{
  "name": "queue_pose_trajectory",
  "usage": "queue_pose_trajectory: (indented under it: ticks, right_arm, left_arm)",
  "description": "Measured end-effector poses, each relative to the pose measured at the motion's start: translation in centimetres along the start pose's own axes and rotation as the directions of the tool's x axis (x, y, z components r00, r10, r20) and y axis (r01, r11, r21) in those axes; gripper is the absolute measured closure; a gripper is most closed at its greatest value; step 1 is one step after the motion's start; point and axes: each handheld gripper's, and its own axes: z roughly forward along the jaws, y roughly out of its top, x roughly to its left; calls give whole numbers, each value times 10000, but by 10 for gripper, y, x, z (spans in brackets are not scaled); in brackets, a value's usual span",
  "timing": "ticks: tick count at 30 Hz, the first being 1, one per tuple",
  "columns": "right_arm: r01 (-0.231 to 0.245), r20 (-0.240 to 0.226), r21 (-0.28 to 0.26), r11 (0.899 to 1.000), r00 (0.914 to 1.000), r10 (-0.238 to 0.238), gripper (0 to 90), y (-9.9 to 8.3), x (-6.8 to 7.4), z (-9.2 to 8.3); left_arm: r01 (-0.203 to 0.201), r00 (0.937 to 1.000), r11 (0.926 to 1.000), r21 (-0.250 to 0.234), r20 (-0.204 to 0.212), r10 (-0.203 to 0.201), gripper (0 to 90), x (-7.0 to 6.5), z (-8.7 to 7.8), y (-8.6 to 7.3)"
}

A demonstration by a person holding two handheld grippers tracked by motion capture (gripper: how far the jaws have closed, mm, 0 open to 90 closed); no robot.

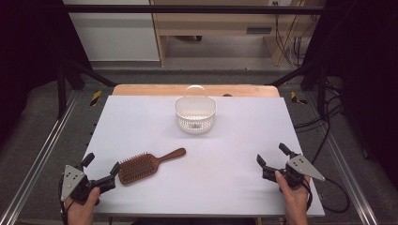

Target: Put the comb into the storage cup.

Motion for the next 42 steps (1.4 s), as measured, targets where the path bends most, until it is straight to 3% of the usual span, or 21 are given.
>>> queue_pose_trajectory:
  ticks: [11,20,25,27,29,30,31,34,36,42]
  right_arm:
    - [-177,386,-145,9997,9991,182,50,-1,-4,-3]
    - [-129,396,-79,9999,9991,132,48,-1,-4,-3]
    - [123,514,-10,9999,9986,-123,50,0,2,-5]
    - [111,532,6,9999,9985,-112,51,0,2,-5]
    - [101,555,32,9999,9984,-103,53,-1,1,-5]
    - [101,555,32,9999,9984,-103,53,-1,1,-5]
    - [60,557,55,10000,9984,-63,53,-1,1,-4]
    - [58,546,46,10000,9985,-60,55,-2,1,-4]
    - [70,562,17,10000,9984,-71,57,-1,1,-6]
    - [-29,652,-31,10000,9979,31,63,-1,-2,-6]
  left_arm:
    - [-17,9997,9996,299,-263,24,40,-3,2,0]
    - [54,9975,9986,518,-706,-18,136,-4,-1,0]
    - [272,9935,9972,691,-1123,-193,334,1,-4,-1]
    - [284,9936,9969,734,-1115,-201,378,1,-4,-1]
    - [237,9935,9958,882,-1132,-136,501,1,-5,-1]
    - [213,9930,9956,908,-1180,-105,501,0,-6,0]
    - [268,9933,9956,903,-1144,-164,580,0,-7,0]
    - [303,9937,9938,1066,-1101,-184,657,-2,-8,0]
    - [302,9937,9913,1282,-1109,-159,764,-2,-8,0]
    - [651,9929,9748,2135,-1112,-419,895,2,-6,-4]
